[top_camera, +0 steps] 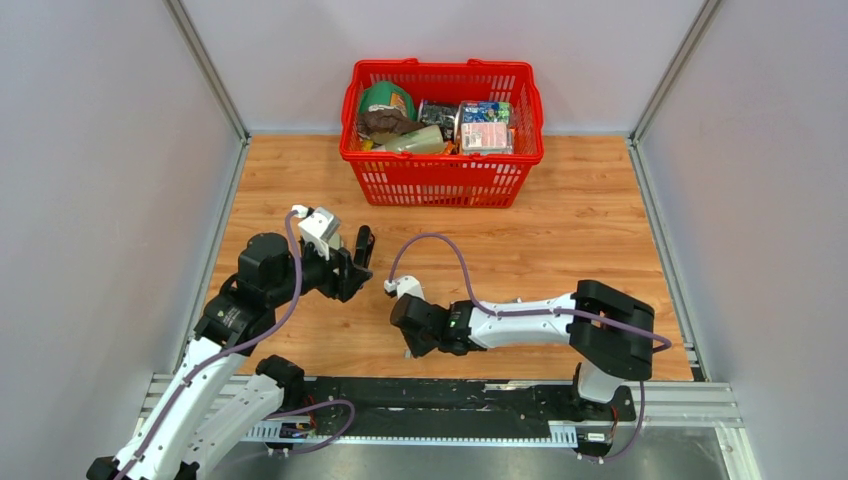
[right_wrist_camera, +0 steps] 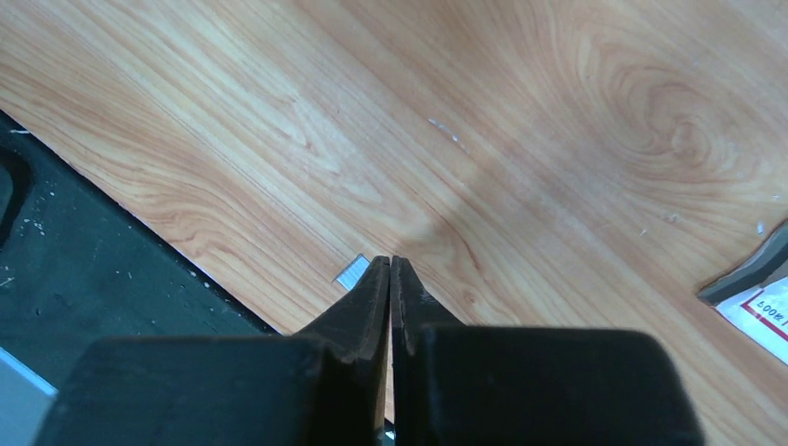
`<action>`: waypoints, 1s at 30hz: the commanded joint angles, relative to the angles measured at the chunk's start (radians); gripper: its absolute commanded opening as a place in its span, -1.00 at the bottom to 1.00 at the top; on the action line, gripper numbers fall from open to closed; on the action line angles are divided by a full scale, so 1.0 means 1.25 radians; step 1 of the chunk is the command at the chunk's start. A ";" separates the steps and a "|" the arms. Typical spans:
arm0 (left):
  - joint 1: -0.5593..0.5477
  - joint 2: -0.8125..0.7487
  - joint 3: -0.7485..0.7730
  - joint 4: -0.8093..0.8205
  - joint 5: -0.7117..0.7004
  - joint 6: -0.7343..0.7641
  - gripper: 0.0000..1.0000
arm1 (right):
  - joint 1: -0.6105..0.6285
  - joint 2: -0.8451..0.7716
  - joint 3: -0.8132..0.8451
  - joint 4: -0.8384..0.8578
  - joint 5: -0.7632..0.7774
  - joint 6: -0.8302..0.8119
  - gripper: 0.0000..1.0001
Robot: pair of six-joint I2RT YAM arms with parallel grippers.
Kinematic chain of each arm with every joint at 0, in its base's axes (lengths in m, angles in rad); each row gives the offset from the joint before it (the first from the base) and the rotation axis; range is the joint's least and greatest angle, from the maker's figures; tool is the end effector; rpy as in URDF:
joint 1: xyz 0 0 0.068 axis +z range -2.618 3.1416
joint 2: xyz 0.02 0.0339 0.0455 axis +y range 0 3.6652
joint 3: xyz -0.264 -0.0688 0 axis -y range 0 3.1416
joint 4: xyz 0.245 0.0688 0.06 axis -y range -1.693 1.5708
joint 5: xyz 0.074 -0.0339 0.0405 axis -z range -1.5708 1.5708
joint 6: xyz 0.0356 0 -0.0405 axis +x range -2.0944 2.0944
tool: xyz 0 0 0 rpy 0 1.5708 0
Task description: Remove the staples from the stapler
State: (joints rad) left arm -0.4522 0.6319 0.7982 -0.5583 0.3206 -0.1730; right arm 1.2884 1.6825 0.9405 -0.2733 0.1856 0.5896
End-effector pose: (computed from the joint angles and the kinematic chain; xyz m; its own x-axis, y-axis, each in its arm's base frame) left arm 0.1195 -0.0705 0.3280 -0.4550 0.0394 -0.8896 0.6074 0.7443 -0.2777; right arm 0.0977 0.3132 0.1619 -0.7065 -0.4740 -0.5255 -0.6303 0.7590 0.1629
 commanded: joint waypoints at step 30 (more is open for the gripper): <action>-0.004 -0.055 -0.009 0.033 0.055 -0.003 0.42 | 0.082 0.058 0.135 -0.159 0.145 0.322 0.15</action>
State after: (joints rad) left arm -0.4522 0.5766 0.7914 -0.5571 0.3653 -0.1738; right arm 1.3720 1.7336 1.0542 -0.4362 0.2981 0.9134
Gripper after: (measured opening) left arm 0.712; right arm 0.584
